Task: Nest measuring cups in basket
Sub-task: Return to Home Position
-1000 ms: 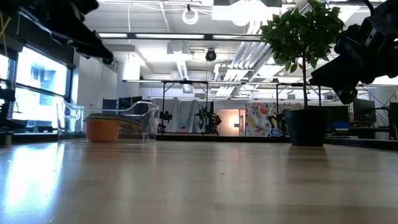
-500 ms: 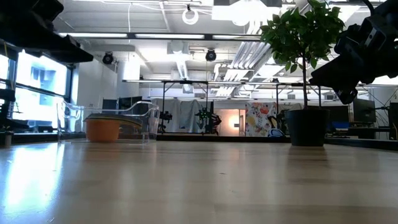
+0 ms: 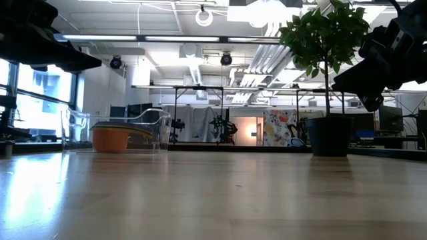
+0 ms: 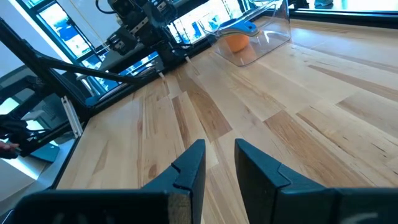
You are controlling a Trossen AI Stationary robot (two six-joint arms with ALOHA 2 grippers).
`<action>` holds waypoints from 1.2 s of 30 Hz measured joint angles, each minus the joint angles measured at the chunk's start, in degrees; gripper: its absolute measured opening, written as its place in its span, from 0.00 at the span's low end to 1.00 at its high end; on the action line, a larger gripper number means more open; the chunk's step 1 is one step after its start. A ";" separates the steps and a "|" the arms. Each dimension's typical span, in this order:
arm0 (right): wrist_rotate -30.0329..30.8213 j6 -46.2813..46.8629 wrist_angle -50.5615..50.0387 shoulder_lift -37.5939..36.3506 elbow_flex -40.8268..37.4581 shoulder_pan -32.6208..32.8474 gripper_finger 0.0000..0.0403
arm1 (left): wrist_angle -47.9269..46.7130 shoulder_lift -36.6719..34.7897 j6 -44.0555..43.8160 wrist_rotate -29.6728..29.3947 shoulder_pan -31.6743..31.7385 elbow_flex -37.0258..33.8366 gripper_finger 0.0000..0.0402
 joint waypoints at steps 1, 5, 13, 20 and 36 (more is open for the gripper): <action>-0.01 -0.02 0.00 0.01 0.00 0.01 0.19 | -0.16 -0.21 0.96 -0.59 0.01 -0.08 0.60; -0.01 0.00 0.00 0.01 0.00 -0.01 0.19 | -0.47 -0.21 4.61 -0.91 0.00 -0.11 0.60; -0.02 0.00 0.00 0.01 0.00 -0.01 0.19 | -0.49 -0.21 5.40 -0.30 0.02 -0.11 0.60; -0.02 0.00 0.00 0.01 0.00 0.01 0.19 | -0.49 -0.21 5.27 -0.28 0.02 -0.11 0.60; -0.01 0.00 0.00 0.01 0.00 -0.01 0.19 | -0.49 -0.21 5.23 -0.22 0.02 -0.11 0.60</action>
